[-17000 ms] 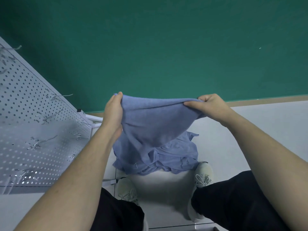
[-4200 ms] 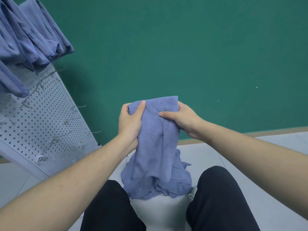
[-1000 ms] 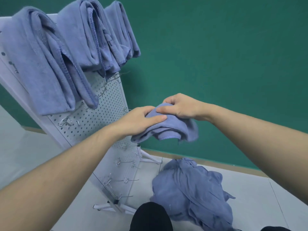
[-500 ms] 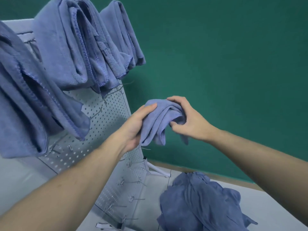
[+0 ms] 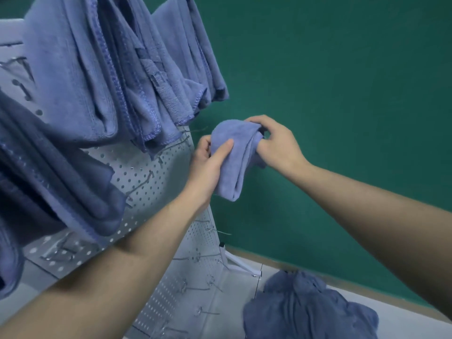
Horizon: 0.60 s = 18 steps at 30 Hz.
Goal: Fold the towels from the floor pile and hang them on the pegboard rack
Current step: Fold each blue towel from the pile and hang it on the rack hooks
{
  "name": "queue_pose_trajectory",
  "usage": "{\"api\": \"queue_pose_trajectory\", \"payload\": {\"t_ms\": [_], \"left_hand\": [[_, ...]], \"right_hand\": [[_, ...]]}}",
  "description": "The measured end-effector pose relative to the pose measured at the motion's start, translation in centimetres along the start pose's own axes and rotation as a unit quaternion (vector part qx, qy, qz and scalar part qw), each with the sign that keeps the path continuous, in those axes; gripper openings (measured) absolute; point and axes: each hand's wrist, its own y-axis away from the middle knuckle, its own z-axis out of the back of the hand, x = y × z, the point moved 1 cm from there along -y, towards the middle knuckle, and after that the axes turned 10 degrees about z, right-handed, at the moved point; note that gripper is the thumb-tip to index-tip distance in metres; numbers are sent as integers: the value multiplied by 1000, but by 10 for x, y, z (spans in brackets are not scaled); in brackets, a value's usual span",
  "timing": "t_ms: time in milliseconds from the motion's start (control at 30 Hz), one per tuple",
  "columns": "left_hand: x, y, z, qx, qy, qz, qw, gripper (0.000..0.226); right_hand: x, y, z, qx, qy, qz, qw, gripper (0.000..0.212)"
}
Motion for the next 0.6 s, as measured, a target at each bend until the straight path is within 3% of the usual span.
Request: {"api": "queue_pose_trajectory", "payload": {"t_ms": [167,333,467,600], "left_hand": [[-5,-21,-4,-104,5,-33,994,12],[-5,-37,-2,-135,10,-35,990,46],[-1,-42,2,-150,28,-43,987,58],[5,-47,11,-165,33,-26,985,44]], "right_hand": [[14,-31,-17,-19,-54,-5,998,47],[20,-55,-37,10,-52,-13,999,40],[20,-63,-49,3,-50,-4,999,28],[18,-68,-57,47,-39,-22,998,17]]}}
